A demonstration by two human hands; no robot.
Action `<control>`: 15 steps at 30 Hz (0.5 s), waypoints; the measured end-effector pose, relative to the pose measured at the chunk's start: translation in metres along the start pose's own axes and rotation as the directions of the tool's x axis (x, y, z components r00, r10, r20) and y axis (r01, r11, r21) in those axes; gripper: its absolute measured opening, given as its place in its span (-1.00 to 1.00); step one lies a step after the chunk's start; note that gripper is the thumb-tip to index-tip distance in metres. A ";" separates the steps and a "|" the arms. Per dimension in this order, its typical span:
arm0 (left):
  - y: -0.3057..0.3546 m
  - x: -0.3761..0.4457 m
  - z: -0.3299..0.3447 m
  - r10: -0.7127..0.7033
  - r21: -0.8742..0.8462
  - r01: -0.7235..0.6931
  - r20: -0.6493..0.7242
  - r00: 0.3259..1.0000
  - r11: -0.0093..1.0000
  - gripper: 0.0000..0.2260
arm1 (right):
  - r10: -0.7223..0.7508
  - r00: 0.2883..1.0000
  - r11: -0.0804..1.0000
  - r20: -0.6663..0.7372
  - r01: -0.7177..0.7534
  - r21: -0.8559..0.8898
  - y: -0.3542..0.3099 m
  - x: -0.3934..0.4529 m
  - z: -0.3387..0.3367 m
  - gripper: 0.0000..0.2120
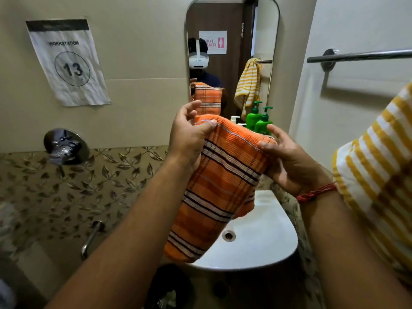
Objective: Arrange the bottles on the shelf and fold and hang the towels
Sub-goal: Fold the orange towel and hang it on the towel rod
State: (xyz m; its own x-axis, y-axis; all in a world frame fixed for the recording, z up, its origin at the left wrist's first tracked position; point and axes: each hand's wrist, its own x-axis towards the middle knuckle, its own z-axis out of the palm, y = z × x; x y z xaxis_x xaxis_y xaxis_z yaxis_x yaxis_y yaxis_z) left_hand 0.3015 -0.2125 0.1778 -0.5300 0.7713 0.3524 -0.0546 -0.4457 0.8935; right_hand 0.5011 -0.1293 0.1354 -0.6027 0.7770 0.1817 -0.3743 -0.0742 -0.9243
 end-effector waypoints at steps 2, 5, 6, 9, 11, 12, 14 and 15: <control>0.003 0.003 -0.007 0.001 -0.085 -0.003 -0.017 1.000 0.996 -0.52 | -0.104 0.995 0.995 -0.011 0.104 0.001 0.011 -0.004 0.013 -0.10; 0.007 0.009 -0.018 -0.018 -0.171 0.012 -0.036 0.999 0.985 -0.51 | -0.238 0.971 0.965 -0.026 0.234 -0.116 0.026 -0.009 0.034 -0.09; 0.008 0.009 -0.021 -0.020 -0.171 0.014 -0.030 0.999 0.985 -0.51 | -0.276 0.961 0.950 -0.032 0.268 -0.163 0.029 -0.010 0.040 -0.13; 0.008 0.008 -0.031 0.028 -0.039 -0.027 0.022 0.999 0.999 -0.51 | -0.349 0.933 0.917 -0.089 0.321 -0.235 0.023 -0.007 0.051 -0.28; 0.005 0.007 -0.039 0.058 0.125 -0.068 0.080 0.995 0.990 -0.48 | -0.365 0.922 0.912 -0.129 0.326 -0.251 0.017 -0.003 0.055 -0.34; 0.004 0.007 -0.043 0.061 0.202 -0.082 0.105 0.993 0.976 -0.47 | -0.362 0.920 0.912 -0.151 0.316 -0.263 0.015 0.000 0.055 -0.37; 0.000 0.006 -0.050 0.041 0.278 -0.081 0.147 0.988 0.957 -0.46 | -0.367 0.911 0.899 -0.186 0.296 -0.323 0.014 0.003 0.054 -0.42; -0.002 0.005 -0.053 0.027 0.292 -0.075 0.167 0.986 0.953 -0.45 | -0.383 0.902 0.878 -0.200 0.288 -0.382 0.014 0.005 0.054 -0.45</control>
State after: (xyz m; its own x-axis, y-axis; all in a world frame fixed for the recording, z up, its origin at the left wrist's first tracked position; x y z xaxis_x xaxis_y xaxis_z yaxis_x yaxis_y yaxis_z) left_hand 0.2543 -0.2315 0.1632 -0.3825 0.8241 0.4177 0.2352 -0.3503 0.9066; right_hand 0.4552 -0.1605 0.1419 -0.2594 0.8540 0.4510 -0.2329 0.3979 -0.8874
